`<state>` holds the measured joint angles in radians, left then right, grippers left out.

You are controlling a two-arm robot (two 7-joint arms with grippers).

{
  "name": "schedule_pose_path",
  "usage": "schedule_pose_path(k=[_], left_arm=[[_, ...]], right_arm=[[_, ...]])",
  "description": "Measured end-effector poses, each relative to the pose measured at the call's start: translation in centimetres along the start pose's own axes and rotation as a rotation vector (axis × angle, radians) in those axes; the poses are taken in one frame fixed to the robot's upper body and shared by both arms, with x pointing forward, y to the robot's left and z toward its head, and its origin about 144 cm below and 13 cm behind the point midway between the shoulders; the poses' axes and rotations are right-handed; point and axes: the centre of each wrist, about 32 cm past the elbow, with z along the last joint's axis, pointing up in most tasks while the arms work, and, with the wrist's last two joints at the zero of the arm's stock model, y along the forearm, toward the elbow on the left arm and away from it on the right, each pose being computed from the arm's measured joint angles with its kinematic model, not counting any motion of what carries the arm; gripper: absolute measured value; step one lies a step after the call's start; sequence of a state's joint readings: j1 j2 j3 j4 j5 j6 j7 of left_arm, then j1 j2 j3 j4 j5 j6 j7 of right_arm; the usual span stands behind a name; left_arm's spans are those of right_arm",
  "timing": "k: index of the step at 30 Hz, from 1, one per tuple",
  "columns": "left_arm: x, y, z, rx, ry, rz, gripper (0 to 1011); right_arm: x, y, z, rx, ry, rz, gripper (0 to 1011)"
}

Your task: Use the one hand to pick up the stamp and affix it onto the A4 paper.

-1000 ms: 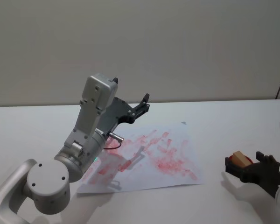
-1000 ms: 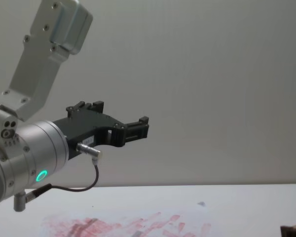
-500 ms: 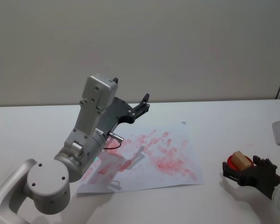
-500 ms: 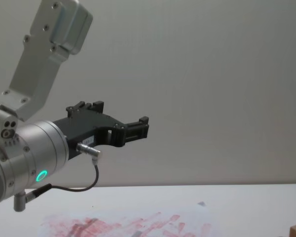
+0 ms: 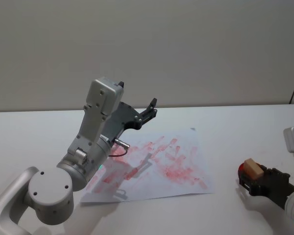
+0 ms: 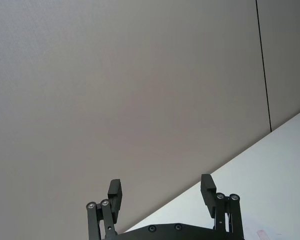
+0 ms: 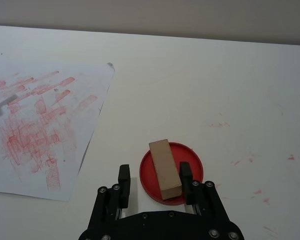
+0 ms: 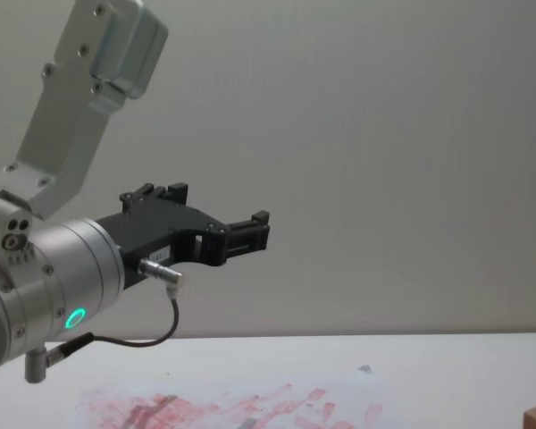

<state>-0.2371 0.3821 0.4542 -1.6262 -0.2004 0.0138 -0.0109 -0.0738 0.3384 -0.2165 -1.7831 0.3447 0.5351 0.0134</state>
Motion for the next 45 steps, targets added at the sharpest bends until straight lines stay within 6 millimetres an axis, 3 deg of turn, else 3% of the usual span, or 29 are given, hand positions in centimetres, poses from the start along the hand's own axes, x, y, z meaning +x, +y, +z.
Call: schedule_pose_path(k=[3, 7, 13, 27, 45], left_arm=[[0.0, 0.0, 0.0, 0.000, 0.000, 0.000, 1001], [0.0, 0.0, 0.0, 0.000, 0.000, 0.000, 1001], [0.0, 0.0, 0.0, 0.000, 0.000, 0.000, 1001], [0.0, 0.0, 0.0, 0.000, 0.000, 0.000, 1001], [0.0, 0.0, 0.0, 0.000, 0.000, 0.000, 1001]], right_arm=[[0.0, 0.0, 0.0, -0.002, -0.001, 0.000, 504], [0.0, 0.0, 0.0, -0.004, -0.002, 0.000, 423], [0.0, 0.1, 0.0, -0.005, -0.003, 0.000, 221], [0.0, 0.2, 0.5, 0.019, -0.031, 0.014, 216], [-0.3, 2.1, 3.1, 0.155, -0.160, 0.177, 216]])
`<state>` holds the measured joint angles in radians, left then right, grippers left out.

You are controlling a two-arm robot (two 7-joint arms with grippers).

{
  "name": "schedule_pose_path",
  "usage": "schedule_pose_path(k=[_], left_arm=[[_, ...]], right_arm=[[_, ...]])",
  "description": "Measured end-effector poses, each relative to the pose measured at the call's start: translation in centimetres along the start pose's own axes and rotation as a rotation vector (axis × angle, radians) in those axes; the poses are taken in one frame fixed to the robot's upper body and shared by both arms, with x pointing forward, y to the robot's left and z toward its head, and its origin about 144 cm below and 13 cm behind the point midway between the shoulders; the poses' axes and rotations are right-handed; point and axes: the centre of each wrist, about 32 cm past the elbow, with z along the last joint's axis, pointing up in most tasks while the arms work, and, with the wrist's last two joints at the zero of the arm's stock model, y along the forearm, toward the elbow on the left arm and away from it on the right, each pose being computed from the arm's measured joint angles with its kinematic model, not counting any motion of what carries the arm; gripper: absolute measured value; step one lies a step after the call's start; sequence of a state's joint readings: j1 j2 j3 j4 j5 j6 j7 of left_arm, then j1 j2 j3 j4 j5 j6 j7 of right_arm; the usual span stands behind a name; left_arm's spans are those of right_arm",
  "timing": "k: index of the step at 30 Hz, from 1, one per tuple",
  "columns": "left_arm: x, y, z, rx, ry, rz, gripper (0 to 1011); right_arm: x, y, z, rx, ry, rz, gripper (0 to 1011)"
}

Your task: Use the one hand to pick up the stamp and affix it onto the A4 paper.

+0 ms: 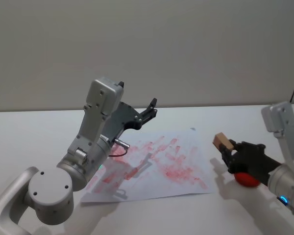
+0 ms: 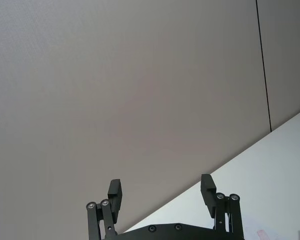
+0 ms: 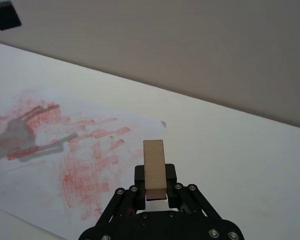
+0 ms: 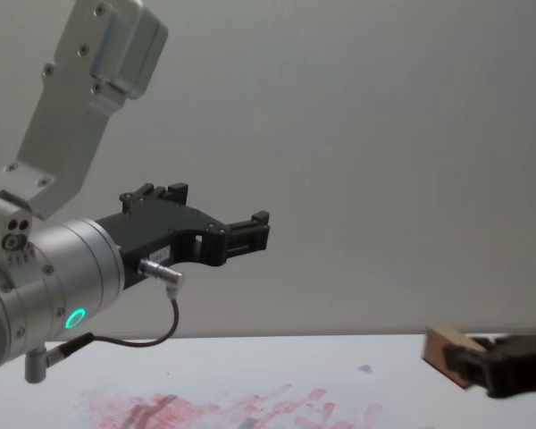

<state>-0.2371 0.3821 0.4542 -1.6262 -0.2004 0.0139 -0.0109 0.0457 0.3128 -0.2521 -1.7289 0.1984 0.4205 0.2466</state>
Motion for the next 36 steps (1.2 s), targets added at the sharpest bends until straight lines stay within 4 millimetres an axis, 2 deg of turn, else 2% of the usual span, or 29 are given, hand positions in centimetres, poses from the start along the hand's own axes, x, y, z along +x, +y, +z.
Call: schedule_pose_path(k=[17, 36], left_arm=[[0.0, 0.0, 0.0, 0.000, 0.000, 0.000, 1001], [0.0, 0.0, 0.0, 0.000, 0.000, 0.000, 1001]], right_arm=[[0.2, 4.0, 1.7, 0.047, -0.029, 0.236, 216], [0.4, 9.2, 2.2, -0.120, 0.060, 0.452, 216]])
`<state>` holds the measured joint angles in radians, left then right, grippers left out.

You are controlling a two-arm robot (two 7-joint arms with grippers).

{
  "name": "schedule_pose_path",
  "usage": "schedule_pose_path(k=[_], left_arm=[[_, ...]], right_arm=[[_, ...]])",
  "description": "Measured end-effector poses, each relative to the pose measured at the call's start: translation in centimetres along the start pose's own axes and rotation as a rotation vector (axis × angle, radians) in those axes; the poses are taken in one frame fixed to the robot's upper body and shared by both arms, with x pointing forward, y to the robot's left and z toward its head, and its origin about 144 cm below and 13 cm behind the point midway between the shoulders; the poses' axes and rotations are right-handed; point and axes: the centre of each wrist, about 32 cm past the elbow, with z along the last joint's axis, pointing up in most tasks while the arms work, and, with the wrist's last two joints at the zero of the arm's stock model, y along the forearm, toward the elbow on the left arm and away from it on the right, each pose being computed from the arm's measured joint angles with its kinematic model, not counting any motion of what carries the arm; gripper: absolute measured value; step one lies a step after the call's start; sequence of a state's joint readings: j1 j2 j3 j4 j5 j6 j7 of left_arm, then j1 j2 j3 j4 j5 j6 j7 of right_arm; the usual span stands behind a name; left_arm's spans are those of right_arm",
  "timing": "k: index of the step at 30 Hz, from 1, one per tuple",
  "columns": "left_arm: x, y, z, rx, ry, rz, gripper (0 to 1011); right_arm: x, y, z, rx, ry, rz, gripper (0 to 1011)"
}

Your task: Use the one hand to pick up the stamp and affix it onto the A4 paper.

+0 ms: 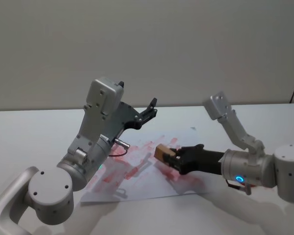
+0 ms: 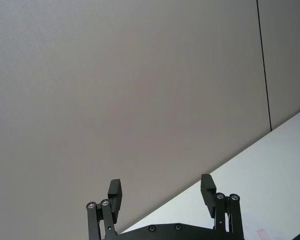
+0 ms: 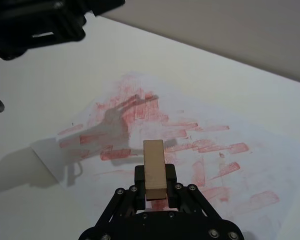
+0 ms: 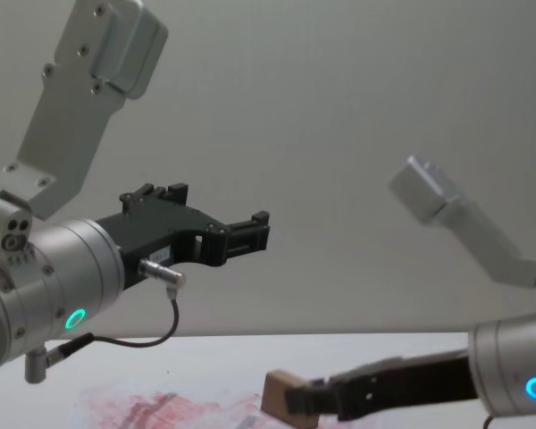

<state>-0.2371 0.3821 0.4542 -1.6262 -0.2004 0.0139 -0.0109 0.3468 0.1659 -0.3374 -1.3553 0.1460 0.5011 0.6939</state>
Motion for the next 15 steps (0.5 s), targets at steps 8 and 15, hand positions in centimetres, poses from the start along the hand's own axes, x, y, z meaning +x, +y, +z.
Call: schedule_pose_path(k=[8, 15], left_arm=[[0.0, 0.0, 0.0, 0.000, 0.000, 0.000, 1001], [0.0, 0.0, 0.0, 0.000, 0.000, 0.000, 1001]], right_arm=[[0.7, 1.4, -0.4, -0.082, 0.045, 0.044, 216], [1.0, 2.0, -0.5, -0.117, 0.060, 0.062, 216]])
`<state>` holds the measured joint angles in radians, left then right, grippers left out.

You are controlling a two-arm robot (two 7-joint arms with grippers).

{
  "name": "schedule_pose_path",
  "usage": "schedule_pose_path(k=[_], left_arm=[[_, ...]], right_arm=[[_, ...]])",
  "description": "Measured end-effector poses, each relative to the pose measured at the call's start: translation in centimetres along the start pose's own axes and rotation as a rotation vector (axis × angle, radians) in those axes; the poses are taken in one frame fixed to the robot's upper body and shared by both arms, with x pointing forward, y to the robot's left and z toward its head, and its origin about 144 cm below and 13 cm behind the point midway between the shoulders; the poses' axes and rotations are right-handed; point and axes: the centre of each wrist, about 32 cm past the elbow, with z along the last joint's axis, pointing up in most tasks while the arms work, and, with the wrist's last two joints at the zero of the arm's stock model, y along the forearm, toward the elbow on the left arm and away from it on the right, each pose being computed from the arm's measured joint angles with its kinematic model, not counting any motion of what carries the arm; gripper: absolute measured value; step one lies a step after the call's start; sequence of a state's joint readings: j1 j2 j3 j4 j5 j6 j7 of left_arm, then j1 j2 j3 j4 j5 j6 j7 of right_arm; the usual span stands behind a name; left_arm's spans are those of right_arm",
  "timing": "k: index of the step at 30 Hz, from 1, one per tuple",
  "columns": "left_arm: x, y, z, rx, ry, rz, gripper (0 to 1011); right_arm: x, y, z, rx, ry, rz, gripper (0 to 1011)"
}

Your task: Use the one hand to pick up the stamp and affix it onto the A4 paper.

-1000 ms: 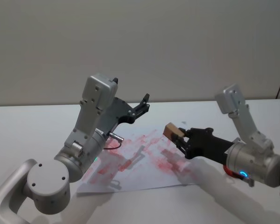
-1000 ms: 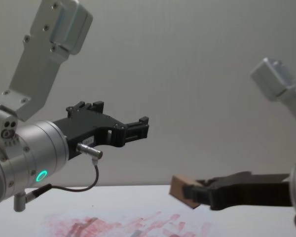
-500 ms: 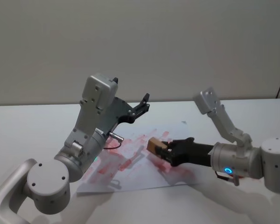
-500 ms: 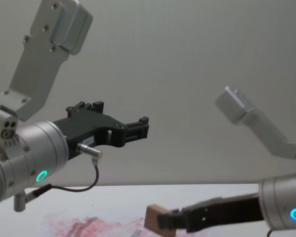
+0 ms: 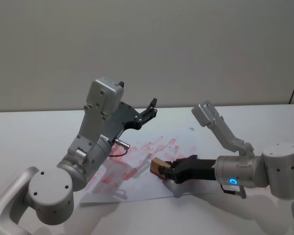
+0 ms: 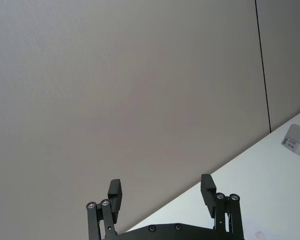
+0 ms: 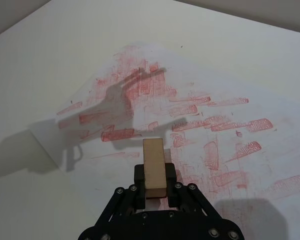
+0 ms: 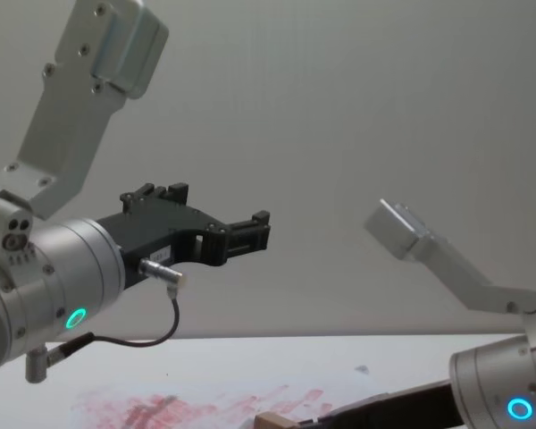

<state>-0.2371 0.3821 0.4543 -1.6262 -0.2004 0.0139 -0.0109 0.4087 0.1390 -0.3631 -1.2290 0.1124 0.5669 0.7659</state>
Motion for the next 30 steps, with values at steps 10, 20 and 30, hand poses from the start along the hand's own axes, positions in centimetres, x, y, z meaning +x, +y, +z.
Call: schedule_pose_path(k=[10, 20, 30], left_arm=[[0.0, 0.0, 0.0, 0.000, 0.000, 0.000, 1001], [0.0, 0.0, 0.0, 0.000, 0.000, 0.000, 1001], [0.0, 0.0, 0.0, 0.000, 0.000, 0.000, 1001]], right_arm=[[0.1, 0.3, 0.3, -0.019, -0.037, -0.008, 216], [0.0, -0.2, 1.1, 0.000, -0.116, -0.060, 216], [-0.8, -2.4, 2.2, 0.086, -0.199, -0.162, 216]])
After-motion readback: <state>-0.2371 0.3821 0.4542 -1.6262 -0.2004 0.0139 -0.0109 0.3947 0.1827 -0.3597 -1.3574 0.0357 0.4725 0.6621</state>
